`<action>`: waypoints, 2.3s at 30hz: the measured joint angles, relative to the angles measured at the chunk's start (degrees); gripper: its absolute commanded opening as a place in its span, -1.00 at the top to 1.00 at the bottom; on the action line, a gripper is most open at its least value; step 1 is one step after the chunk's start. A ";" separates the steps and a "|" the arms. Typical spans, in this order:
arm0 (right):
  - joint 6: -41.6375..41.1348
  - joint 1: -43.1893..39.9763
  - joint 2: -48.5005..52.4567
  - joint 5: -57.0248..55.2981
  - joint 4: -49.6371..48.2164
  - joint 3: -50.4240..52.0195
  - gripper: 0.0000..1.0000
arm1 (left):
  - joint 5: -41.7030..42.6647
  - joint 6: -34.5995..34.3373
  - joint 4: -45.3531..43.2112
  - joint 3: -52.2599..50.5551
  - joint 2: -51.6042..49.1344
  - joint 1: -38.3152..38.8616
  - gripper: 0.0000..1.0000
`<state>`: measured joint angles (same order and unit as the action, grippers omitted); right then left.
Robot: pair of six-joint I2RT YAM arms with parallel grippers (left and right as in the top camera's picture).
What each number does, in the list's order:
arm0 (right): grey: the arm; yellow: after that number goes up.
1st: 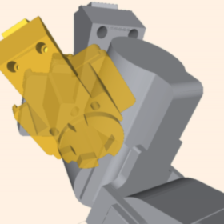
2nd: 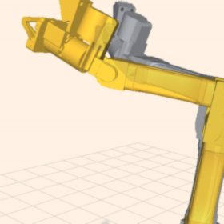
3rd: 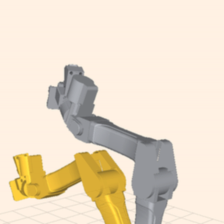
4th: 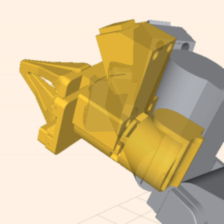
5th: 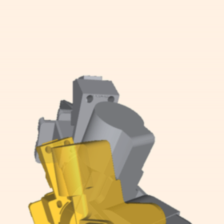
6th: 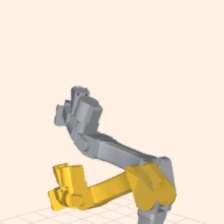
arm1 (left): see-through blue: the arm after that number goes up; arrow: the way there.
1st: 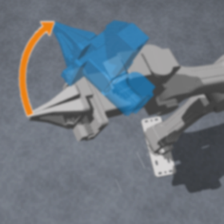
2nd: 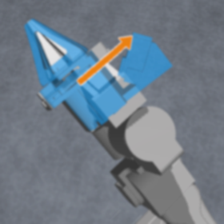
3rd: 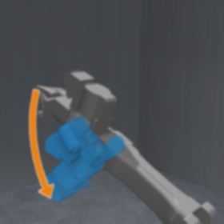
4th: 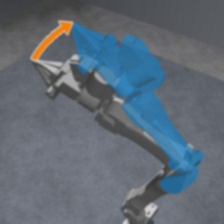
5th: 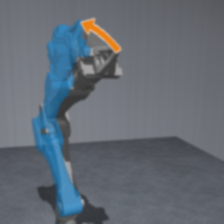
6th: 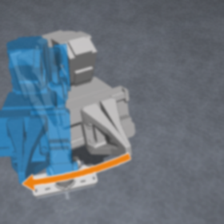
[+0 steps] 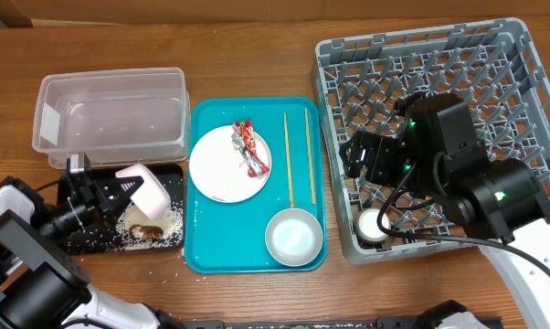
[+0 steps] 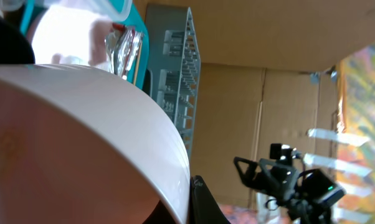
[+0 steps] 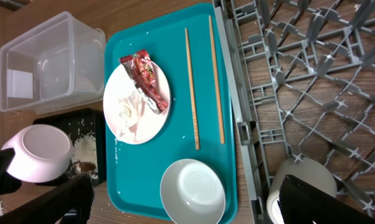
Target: Sort waste into correct bins and load items into the dishwasher
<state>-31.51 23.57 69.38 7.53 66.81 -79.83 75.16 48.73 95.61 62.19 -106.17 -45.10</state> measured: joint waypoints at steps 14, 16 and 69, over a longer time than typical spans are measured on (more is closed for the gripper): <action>0.00 -0.02 0.00 -0.04 0.11 0.00 -0.95 | -0.85 8.44 0.96 0.55 1.20 0.92 0.92; -0.02 -0.02 0.00 -0.02 0.11 0.00 -0.96 | -2.12 8.31 1.03 0.55 3.80 2.23 0.92; 0.00 -0.02 0.00 -0.04 1.31 0.00 -1.00 | -84.50 -76.37 -45.31 7.98 1.73 66.60 0.00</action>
<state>-31.51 23.55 69.38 7.49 68.12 -79.83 -9.34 -27.64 50.30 70.17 -104.44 21.50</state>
